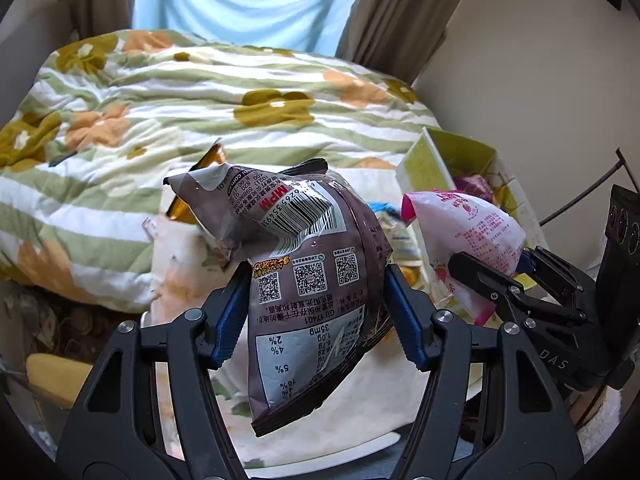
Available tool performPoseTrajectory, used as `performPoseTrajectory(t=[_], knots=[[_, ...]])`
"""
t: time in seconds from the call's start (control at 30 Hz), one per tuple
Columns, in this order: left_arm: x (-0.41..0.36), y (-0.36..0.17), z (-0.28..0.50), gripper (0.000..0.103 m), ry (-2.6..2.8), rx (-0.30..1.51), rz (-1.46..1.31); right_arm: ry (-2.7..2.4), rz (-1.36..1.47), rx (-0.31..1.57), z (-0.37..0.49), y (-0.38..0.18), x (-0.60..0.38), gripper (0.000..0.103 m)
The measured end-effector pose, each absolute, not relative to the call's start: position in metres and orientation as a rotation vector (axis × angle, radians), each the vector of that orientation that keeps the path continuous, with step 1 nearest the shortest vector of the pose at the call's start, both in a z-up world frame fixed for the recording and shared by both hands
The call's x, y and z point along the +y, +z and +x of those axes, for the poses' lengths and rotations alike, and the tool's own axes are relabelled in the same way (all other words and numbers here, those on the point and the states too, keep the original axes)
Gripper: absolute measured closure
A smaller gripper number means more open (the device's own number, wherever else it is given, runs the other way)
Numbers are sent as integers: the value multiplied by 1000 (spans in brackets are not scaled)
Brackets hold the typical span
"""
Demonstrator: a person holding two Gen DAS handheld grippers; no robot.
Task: Organize snacks
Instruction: 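Carry both held bags over the lime-green box, then open left gripper over the box while right releases the white-pink bag inside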
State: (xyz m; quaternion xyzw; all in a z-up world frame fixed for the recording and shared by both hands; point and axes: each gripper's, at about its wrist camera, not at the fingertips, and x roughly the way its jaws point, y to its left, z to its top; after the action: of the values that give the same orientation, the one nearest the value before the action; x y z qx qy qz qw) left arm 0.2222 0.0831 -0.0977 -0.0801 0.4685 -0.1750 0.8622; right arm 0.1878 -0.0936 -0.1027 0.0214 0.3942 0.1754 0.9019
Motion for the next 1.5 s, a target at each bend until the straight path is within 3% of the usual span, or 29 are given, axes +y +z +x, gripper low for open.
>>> performPoseTrajectory(t=[0.4, 0.83, 0.93, 0.97, 1.03, 1.5], knots=[[-109, -62, 282, 41, -516, 930, -144, 200, 63, 734, 199, -58, -255, 58], [-272, -116, 348, 41, -452, 1032, -52, 210, 111, 775, 243, -75, -389, 58], [-283, -130, 356, 32, -416, 1059, -14, 217, 116, 805, 253, -84, -403, 58], [-286, -133, 358, 21, -404, 1069, -5, 220, 119, 813, 256, -87, -405, 58], [-279, -137, 359, 8, -394, 1071, -6, 225, 128, 825, 261, -90, -410, 58], [-209, -128, 324, 8, -343, 1071, -75, 243, 152, 867, 282, -100, -397, 58]])
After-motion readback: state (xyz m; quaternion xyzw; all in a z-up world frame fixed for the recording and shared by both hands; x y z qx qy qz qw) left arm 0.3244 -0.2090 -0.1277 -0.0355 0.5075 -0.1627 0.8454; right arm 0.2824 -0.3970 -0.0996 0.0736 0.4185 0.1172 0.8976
